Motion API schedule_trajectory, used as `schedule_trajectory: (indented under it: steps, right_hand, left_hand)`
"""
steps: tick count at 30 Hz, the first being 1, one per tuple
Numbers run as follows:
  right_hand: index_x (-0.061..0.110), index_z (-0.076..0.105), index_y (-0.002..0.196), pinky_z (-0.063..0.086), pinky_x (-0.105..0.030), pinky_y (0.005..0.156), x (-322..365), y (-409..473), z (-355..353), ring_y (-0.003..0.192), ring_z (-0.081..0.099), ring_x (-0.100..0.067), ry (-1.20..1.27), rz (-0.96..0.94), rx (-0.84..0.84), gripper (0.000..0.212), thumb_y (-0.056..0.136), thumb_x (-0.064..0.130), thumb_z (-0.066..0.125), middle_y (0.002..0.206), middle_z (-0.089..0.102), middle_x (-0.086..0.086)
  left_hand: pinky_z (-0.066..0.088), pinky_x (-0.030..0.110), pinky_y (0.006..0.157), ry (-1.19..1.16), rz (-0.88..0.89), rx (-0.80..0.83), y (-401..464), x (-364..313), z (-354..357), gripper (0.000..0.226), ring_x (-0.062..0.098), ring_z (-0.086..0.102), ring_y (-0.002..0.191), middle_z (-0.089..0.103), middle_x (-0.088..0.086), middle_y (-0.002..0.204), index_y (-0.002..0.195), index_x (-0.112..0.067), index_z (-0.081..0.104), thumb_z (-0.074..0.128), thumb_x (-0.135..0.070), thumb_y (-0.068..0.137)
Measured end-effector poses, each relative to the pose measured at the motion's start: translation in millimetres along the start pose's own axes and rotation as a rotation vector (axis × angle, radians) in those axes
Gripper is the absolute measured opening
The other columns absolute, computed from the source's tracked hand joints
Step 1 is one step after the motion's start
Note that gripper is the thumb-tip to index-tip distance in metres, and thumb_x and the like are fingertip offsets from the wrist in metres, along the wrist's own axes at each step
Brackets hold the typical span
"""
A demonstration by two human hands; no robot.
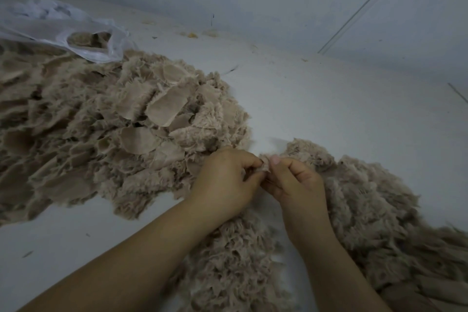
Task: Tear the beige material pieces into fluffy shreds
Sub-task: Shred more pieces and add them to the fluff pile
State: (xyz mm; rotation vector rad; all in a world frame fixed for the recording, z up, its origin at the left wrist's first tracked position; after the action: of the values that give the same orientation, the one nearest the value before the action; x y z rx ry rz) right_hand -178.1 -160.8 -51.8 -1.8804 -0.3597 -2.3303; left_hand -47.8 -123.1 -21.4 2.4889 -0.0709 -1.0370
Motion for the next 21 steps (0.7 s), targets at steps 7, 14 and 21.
schedule_trajectory:
  steps: [7,14,21]
  right_hand:
    - [0.024,0.076,0.072,0.057,-0.023,0.065,-6.2,3.4,-6.4,0.073,0.072,-0.019,-0.043,0.036,-0.061,0.028,0.089,0.004,0.069,0.075,0.074,-0.009]
    - [0.022,0.071,0.083,0.059,-0.037,0.068,-10.8,4.3,-10.4,0.073,0.068,-0.028,-0.043,0.058,-0.104,0.022,0.093,0.003,0.066,0.077,0.071,-0.019]
    - [0.008,0.07,0.102,0.059,-0.026,0.068,-10.9,3.8,-2.4,0.084,0.075,-0.021,-0.115,0.038,0.021,0.024,0.086,0.025,0.072,0.089,0.077,-0.008]
  left_hand:
    - [0.043,0.023,0.068,0.003,0.008,0.017,-3.4,-1.2,1.4,0.021,0.004,0.05,0.075,0.057,-0.01,0.07,0.066,-0.022,0.068,0.065,-0.027,0.086]
    - [0.039,0.015,0.052,-0.208,-0.13,-0.025,-3.7,2.9,-1.2,0.018,0.003,0.051,0.053,0.059,-0.008,0.059,0.075,-0.01,0.07,0.063,-0.01,0.092]
    - [0.048,0.028,0.057,-0.227,-0.094,-0.003,-6.4,-0.2,0.4,0.015,0.009,0.058,0.063,0.065,0.001,0.07,0.083,-0.009,0.071,0.06,-0.009,0.094]
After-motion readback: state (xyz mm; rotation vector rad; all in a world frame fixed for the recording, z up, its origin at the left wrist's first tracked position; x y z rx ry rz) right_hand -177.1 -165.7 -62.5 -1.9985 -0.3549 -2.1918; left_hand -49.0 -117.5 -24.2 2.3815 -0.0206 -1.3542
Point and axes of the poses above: each hand's wrist, its own y-axis towards the middle knuckle, its own z-axis out of the palm, x = y × z, the point moved 5 cm from there along y, towards the middle knuckle
